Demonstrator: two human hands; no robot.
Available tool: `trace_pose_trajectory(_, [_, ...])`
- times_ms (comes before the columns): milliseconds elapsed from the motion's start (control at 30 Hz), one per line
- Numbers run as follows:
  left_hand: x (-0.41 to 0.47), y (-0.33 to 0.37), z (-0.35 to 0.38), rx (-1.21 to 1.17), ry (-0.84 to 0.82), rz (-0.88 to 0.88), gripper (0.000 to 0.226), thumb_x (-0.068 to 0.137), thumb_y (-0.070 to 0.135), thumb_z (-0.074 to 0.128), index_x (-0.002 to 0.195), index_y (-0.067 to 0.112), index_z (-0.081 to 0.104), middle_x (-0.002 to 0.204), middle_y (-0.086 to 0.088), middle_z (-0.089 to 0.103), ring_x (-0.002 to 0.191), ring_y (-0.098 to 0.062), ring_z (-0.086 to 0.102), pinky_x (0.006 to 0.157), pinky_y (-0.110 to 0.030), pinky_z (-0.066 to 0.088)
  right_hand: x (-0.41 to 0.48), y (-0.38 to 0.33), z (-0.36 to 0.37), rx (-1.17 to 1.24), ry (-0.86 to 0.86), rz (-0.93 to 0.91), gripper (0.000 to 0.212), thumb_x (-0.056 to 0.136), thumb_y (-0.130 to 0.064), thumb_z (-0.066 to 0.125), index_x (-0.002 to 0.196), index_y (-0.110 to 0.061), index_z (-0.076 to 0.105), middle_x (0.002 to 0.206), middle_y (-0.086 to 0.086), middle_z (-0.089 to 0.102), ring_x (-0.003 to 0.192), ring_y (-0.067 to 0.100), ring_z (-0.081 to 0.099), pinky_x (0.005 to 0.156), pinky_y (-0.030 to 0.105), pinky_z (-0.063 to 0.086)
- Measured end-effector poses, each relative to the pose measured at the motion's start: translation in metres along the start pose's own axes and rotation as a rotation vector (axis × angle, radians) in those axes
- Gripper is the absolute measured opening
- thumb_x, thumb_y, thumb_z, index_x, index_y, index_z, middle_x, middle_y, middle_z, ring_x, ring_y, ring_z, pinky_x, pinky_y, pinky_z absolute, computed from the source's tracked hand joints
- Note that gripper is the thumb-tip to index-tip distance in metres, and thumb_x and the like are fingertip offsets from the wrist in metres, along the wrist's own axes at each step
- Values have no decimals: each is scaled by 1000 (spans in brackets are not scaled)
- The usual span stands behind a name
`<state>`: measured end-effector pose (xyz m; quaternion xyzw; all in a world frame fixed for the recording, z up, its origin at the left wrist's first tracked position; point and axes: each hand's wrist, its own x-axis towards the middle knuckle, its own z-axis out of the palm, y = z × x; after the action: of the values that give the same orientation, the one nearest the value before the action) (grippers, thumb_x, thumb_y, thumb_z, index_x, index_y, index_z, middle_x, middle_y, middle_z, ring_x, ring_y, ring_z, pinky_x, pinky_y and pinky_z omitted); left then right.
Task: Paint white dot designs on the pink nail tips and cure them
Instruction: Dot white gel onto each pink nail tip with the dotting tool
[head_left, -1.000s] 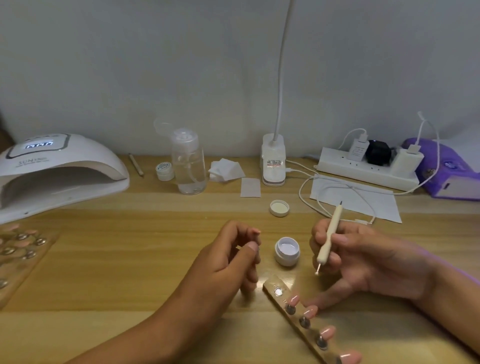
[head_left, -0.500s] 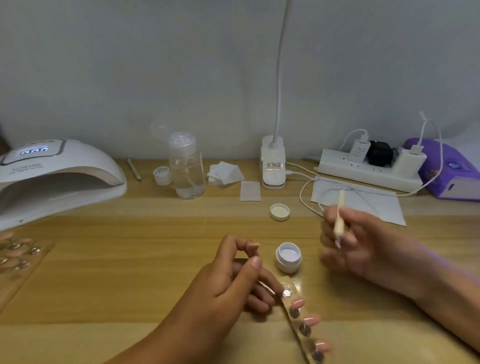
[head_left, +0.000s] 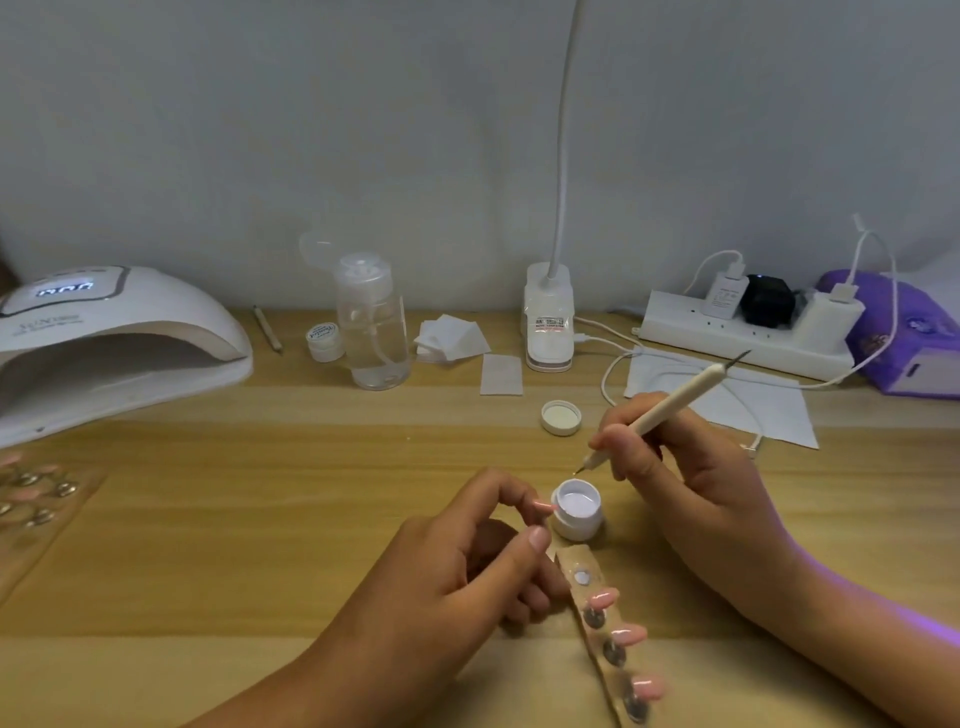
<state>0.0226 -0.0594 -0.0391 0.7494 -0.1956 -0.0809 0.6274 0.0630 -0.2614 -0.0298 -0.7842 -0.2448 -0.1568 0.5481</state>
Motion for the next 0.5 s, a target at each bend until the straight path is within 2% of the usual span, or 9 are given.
trace_pose_trajectory(133, [4,2,-2,-158,24,-81,7,91,33,59,85,35,58,82,-10,75,69,-21,69,60,-24,53,-1,3,-2,-77,-34,-28,14,90,-38,50,91,-29,61,83,-17,61,73,8,54,65,18,43])
trace_pose_trajectory(233, [8,2,-5,-263,29,-133,4,78,29,63,80,30,66,78,-10,72,65,-17,65,57,-25,54,-1,4,-1,-106,-68,15,10,90,-38,56,89,-30,62,83,-13,61,73,6,53,65,13,42])
trace_pose_trajectory(400, [9,4,-7,-231,-2,-140,3,78,21,74,77,23,71,71,-4,71,62,-11,64,55,-20,51,0,4,-1,-121,-125,38,25,87,-45,52,89,-24,64,81,-9,61,74,16,53,64,25,44])
trace_pose_trajectory(500, [8,6,-6,-197,9,-137,5,77,17,72,76,21,71,71,-2,70,63,-9,64,55,-18,50,-1,5,-1,-141,-148,44,22,88,-45,55,89,-25,64,82,-9,61,76,18,54,64,30,46])
